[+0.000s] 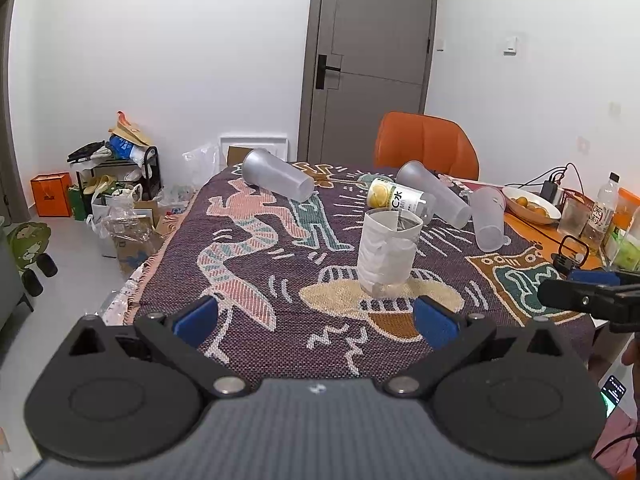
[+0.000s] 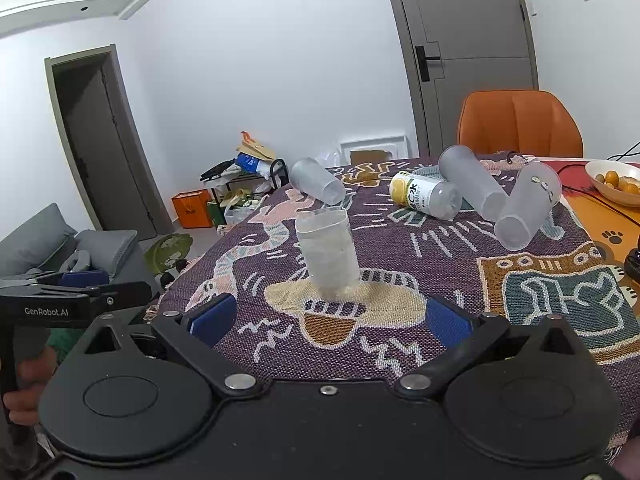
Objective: Flip cup upright
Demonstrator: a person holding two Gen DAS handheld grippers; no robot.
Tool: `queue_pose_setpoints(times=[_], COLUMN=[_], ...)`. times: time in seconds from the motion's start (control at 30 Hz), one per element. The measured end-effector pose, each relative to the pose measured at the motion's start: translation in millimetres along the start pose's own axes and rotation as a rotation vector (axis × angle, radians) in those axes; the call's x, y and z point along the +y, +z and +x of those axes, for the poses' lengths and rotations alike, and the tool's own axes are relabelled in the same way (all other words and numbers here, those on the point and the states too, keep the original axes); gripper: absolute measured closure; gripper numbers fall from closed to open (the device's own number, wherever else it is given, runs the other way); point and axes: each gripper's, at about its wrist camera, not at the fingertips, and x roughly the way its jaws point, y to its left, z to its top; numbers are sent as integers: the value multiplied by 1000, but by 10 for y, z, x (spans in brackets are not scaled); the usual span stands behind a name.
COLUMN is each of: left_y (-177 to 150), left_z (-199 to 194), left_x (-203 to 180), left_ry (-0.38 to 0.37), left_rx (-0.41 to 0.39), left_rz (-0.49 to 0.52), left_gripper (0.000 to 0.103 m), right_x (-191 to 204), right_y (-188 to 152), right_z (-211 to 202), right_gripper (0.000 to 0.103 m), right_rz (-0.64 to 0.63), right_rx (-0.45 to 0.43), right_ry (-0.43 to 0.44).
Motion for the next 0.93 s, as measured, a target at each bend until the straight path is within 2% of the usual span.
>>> queue_pose_setpoints(times=[0.93], left_y=[-39], left_z=[39], left_x=[-45], left_ry=[-9], left_rx=[19], left_rz=[23], left_gripper=[0], right_x=[-7], right_y=[-18], right_z=[7], right_gripper=[0], right_rz=[6], right_rx=[5], right_ry=[-8])
